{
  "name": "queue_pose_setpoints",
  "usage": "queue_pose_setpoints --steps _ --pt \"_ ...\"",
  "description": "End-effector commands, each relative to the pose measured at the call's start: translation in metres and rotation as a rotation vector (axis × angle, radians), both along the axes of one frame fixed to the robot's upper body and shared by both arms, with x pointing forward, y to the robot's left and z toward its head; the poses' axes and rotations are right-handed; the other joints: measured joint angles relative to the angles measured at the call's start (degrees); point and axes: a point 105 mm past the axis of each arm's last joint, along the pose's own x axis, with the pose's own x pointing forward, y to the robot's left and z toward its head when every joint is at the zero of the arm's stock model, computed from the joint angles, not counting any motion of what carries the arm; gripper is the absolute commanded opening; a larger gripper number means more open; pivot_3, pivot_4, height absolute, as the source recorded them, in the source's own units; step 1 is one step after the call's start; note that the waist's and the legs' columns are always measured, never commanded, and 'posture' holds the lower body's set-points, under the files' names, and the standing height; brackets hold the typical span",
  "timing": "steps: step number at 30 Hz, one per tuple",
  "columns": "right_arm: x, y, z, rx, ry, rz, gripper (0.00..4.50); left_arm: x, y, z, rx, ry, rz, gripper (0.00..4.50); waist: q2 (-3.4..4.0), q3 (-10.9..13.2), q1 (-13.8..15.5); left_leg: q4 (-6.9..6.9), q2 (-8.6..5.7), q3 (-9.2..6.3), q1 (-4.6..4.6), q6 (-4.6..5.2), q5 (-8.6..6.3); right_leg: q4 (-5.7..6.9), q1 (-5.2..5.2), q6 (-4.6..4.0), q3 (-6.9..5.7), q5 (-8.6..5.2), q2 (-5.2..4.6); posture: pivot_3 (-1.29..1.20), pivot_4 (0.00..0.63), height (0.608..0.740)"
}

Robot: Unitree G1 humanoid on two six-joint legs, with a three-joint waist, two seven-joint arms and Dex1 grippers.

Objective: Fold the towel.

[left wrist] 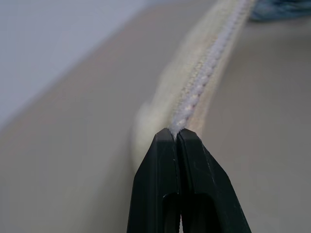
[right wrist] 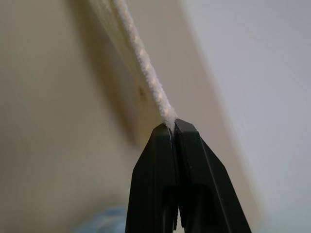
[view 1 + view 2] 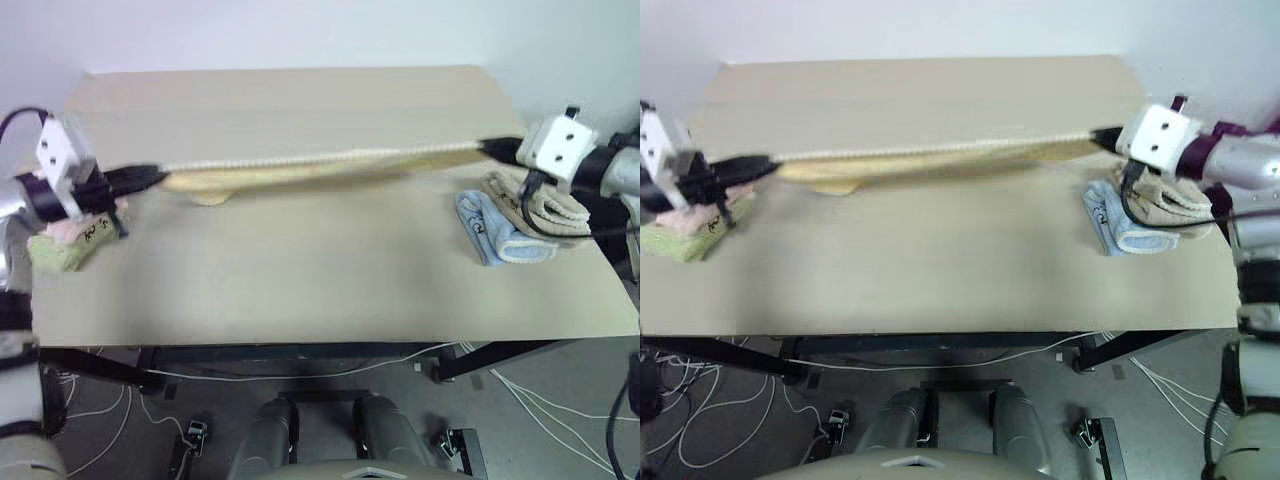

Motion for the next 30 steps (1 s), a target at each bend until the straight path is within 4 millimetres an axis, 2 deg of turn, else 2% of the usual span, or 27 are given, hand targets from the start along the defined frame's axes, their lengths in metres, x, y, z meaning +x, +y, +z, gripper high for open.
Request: queue_pose_setpoints --steps 1,4,9,13,16,19,22,26,30 --pt "-0.030 0.004 0.000 0.005 0.109 0.057 0.00 -0.023 0.001 0.009 0.008 0.061 -0.013 0.03 0.00 0.0 0.4 0.02 -0.01 -0.01 0.01 0.00 0.00 -0.04 0.02 0.00 -0.01 0.00 -0.03 0.00 0.150 0.740" --pt "-0.051 0.000 -0.020 -0.006 0.265 0.067 0.00 -0.042 0.003 -0.005 0.011 0.165 -0.008 0.03 0.04 0.0 0.5 0.01 -0.02 -0.01 0.05 0.02 -0.02 -0.07 0.07 0.00 -0.01 0.00 -0.08 0.00 0.150 0.740" --pt "-0.075 -0.004 -0.036 0.006 0.420 0.070 0.00 -0.064 0.008 -0.020 -0.011 0.286 0.038 0.03 0.06 0.0 0.6 -0.02 0.01 -0.01 0.15 0.05 -0.04 -0.13 0.17 -0.02 -0.01 -0.01 -0.09 0.00 0.150 0.740" --pt "-0.085 -0.005 -0.044 0.003 0.504 0.077 0.00 -0.074 0.008 -0.026 -0.005 0.337 0.046 0.03 0.06 0.0 1.0 -0.06 0.03 0.00 0.16 0.04 -0.05 -0.21 0.21 -0.03 -0.02 -0.01 -0.10 0.00 0.150 0.740" --pt "-0.082 -0.001 -0.046 0.002 0.513 0.086 0.00 -0.070 0.007 -0.030 0.004 0.337 0.053 0.03 0.08 0.0 1.4 -0.06 0.03 0.01 0.17 0.04 -0.05 -0.24 0.21 -0.03 -0.02 -0.01 -0.12 0.00 0.150 0.740" --pt "-0.063 0.007 -0.043 0.007 0.444 0.095 0.00 -0.048 0.007 -0.031 0.005 0.258 0.103 0.03 0.07 0.0 1.6 -0.05 0.02 0.02 0.17 0.03 -0.05 -0.28 0.23 -0.04 -0.03 0.00 -0.14 0.00 0.150 0.740" --pt "-0.038 0.011 -0.041 0.002 0.371 0.082 0.00 -0.016 0.010 -0.030 -0.012 0.151 0.195 0.03 0.10 0.0 1.6 -0.04 0.00 0.01 0.24 0.03 -0.05 -0.34 0.33 -0.04 -0.06 0.02 -0.14 0.00 0.150 0.740" --pt "-0.001 0.008 -0.037 0.000 0.276 0.013 0.00 0.011 0.007 -0.034 0.001 0.070 0.243 0.03 0.08 0.0 1.5 -0.06 -0.04 0.04 0.08 0.03 -0.05 -0.36 0.11 -0.02 -0.05 0.02 -0.10 0.00 0.150 0.740" --pt "0.031 0.002 -0.045 -0.032 0.209 -0.060 0.00 0.033 0.005 -0.043 0.049 0.029 0.283 0.03 0.08 0.0 1.4 -0.05 -0.04 0.08 0.02 0.01 -0.03 -0.26 0.00 -0.02 -0.04 0.03 0.00 0.00 0.150 0.740"
